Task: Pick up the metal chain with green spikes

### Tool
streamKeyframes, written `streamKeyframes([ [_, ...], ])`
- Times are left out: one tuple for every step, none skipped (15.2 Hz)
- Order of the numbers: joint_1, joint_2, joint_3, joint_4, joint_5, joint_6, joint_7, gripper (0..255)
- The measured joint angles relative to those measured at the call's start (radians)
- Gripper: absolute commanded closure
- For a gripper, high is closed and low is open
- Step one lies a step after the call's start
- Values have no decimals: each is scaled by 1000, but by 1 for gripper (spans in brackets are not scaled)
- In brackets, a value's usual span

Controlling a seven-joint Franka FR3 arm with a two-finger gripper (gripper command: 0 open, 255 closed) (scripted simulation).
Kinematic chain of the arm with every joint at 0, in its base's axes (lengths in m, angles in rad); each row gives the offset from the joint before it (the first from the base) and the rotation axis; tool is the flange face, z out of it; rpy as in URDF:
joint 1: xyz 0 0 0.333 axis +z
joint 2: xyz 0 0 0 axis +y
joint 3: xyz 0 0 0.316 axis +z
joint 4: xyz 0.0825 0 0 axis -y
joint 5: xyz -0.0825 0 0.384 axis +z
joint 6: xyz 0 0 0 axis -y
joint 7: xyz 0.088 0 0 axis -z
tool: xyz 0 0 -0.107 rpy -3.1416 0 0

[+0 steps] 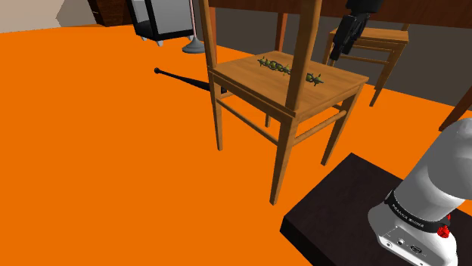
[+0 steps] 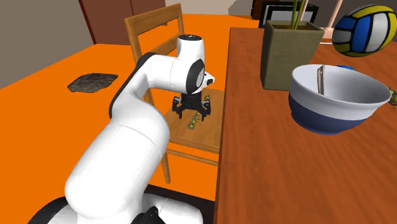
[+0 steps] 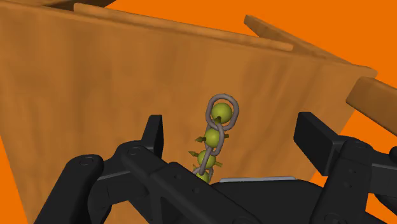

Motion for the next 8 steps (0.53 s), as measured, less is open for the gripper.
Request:
streamKeyframes([
  [0, 0, 0, 0, 0, 0, 0, 0],
  [3, 16, -8, 4, 7, 14, -9, 0],
  [8, 40, -21, 9, 17, 35, -24, 0],
  [15, 71, -33, 21, 30, 57, -40, 0],
  [22, 104, -51, 37, 44, 76, -62, 0],
  [31, 141, -65, 58, 62, 95, -81, 0],
  [38, 173, -84, 64, 79, 121, -107, 0],
  [46, 203, -100, 75, 97, 142, -131, 0],
])
